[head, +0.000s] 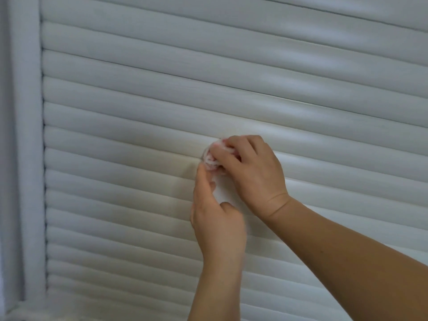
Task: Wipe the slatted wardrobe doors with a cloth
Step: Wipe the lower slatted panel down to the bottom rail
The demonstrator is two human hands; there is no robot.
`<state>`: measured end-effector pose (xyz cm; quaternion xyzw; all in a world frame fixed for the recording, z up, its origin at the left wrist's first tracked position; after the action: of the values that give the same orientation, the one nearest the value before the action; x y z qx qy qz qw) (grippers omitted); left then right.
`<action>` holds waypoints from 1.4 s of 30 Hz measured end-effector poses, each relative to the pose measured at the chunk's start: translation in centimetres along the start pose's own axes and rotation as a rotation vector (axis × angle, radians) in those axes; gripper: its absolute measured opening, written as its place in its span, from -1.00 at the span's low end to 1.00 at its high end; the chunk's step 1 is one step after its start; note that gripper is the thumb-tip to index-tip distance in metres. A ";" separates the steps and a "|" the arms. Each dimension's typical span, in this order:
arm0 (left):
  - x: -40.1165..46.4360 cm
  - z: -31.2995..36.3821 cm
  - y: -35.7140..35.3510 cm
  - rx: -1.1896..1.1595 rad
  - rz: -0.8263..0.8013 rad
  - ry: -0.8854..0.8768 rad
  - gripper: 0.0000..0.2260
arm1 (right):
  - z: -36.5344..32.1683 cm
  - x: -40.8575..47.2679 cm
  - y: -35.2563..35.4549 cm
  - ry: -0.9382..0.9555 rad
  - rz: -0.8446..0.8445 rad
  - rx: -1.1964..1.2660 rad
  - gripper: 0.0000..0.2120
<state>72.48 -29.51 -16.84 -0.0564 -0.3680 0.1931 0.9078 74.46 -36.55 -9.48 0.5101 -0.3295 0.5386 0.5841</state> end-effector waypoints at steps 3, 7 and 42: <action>0.7 -0.5 0.8 -0.050 0.041 0.020 -0.31 | 1.1 -1.9 0.3 0.096 0.046 -0.038 -0.76; 1.3 -0.8 1.7 -0.077 0.079 0.027 -0.28 | 1.2 -2.8 0.1 0.102 0.064 -0.072 -0.75; 2.9 -2.3 5.0 -0.195 0.143 0.071 -0.39 | -5.6 -0.8 -2.4 0.214 -0.030 -0.047 -0.66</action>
<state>74.42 -23.68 -17.82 -0.1773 -0.3478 0.2184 0.8944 75.69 -31.20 -12.31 0.4407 -0.2700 0.5736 0.6355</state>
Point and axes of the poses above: each hand's wrist, its own x-axis towards the middle knuckle, its own y-axis out of the back of the hand, z = x × y, the point moved 4 cm from there along x, towards the middle knuckle, and after that the axes turned 15 degrees about -y, right-handed, at the moved point
